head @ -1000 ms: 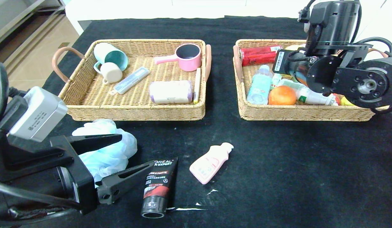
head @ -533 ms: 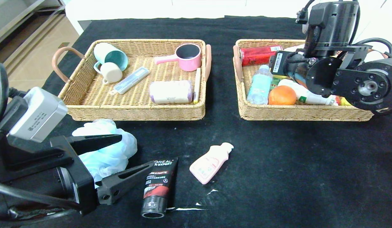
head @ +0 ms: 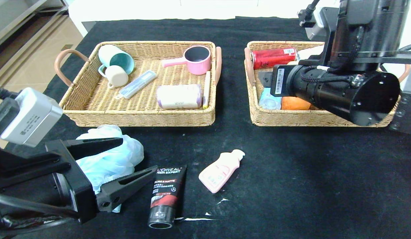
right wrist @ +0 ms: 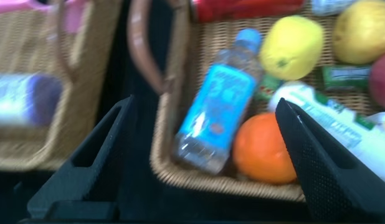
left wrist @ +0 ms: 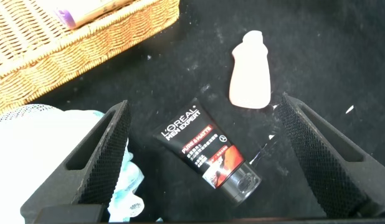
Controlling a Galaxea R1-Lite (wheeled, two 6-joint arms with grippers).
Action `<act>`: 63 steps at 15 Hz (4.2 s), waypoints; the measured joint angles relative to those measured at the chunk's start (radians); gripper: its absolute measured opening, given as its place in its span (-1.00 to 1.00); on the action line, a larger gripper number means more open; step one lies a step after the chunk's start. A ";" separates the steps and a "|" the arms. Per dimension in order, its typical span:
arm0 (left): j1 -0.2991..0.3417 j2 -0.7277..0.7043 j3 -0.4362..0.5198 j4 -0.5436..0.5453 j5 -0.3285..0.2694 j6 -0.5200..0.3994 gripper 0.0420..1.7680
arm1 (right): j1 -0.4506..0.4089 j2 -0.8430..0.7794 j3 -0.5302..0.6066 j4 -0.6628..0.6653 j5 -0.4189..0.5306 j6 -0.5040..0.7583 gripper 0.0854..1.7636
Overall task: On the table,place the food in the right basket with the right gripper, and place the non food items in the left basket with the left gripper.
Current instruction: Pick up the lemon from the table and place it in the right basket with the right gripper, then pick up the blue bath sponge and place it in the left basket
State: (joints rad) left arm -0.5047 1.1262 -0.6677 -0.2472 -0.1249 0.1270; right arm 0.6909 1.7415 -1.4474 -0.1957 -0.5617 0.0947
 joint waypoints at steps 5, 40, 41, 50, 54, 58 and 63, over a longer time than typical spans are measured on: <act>-0.001 -0.019 -0.013 0.014 0.002 0.003 0.94 | 0.128 -0.128 0.163 -0.002 0.154 -0.013 0.88; 0.068 0.013 -0.283 0.337 0.335 -0.191 0.94 | 0.050 -0.430 0.968 -0.646 0.616 -0.157 0.92; 0.106 0.030 -0.309 0.384 0.334 -0.220 0.94 | 0.050 -0.430 0.969 -0.646 0.616 -0.157 0.92; 0.310 0.193 -0.403 0.525 0.266 -0.266 0.94 | 0.050 -0.410 0.976 -0.647 0.613 -0.158 0.92; 0.319 0.234 -0.392 0.530 0.230 -0.263 0.94 | 0.050 -0.407 0.977 -0.646 0.613 -0.159 0.92; 0.320 0.275 -0.370 0.530 0.224 -0.246 0.94 | 0.050 -0.404 0.978 -0.646 0.613 -0.158 0.92; 0.326 0.330 -0.350 0.519 0.225 -0.240 0.94 | 0.049 -0.394 0.978 -0.647 0.612 -0.159 0.92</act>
State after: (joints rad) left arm -0.1783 1.4557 -1.0179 0.2717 0.1000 -0.1126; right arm 0.7398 1.3470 -0.4694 -0.8423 0.0504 -0.0638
